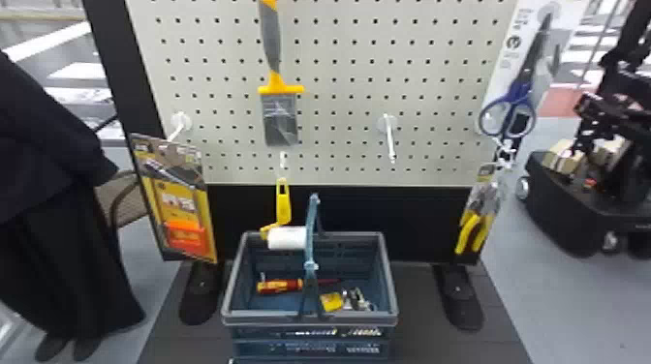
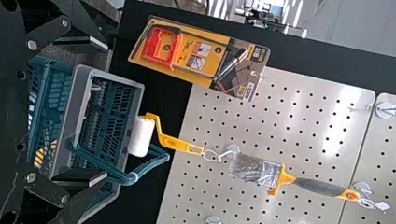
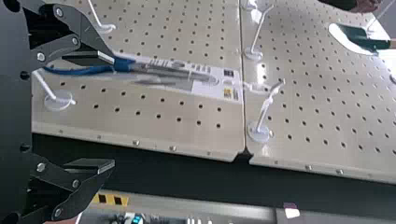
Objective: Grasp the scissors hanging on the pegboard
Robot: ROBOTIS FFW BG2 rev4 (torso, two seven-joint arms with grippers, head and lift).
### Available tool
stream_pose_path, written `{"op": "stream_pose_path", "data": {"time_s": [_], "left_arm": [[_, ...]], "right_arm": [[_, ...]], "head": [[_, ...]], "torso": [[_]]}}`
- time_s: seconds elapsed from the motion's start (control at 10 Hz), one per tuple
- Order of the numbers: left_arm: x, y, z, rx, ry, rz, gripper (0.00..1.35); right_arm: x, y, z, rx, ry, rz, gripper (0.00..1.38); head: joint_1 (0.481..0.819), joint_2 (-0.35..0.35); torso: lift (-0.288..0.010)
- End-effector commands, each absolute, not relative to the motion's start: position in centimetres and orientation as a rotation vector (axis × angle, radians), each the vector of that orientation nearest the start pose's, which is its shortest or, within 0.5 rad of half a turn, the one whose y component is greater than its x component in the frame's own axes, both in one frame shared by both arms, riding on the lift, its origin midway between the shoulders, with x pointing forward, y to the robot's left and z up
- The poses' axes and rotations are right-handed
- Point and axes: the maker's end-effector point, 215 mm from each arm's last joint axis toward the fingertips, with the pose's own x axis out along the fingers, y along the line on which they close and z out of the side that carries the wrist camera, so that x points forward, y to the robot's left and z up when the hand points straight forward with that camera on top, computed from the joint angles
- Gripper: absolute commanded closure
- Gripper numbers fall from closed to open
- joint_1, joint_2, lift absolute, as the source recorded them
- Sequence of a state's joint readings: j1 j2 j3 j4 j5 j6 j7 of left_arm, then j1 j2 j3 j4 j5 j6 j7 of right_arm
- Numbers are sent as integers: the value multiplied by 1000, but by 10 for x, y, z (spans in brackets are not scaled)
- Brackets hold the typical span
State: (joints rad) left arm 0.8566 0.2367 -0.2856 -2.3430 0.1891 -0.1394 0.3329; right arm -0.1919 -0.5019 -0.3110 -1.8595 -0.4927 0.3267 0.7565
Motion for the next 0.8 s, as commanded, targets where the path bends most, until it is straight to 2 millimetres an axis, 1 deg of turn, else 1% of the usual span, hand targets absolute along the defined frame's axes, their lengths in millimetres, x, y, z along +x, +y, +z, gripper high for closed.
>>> {"op": "stream_pose_path", "data": {"time_s": [0.0,0.1,0.2,0.4,0.6,0.7], "left_arm": [[331,162,-301,-251,60,-6,334],[331,162,-301,-250,60,-7,334],[331,162,-301,-252,61,-8,334],[331,161,-303,-255,67,-9,338],[332,159,-304,-257,67,-16,338],[332,159,-306,-258,69,-15,338]], "right_arm": [[567,-304,-66,-111,-219,675,481],[566,-291,-56,-119,-225,710,481],[566,-281,-50,-126,-215,745,481],[576,-258,-47,-73,-194,825,487],[582,-250,-45,-56,-186,848,484],[582,-245,-39,-54,-196,851,484]], "head": [[549,0],[549,0],[549,0],[549,0],[549,0],[549,0]], "torso": [[-100],[-100],[-100],[-100],[-100],[-100]]}}
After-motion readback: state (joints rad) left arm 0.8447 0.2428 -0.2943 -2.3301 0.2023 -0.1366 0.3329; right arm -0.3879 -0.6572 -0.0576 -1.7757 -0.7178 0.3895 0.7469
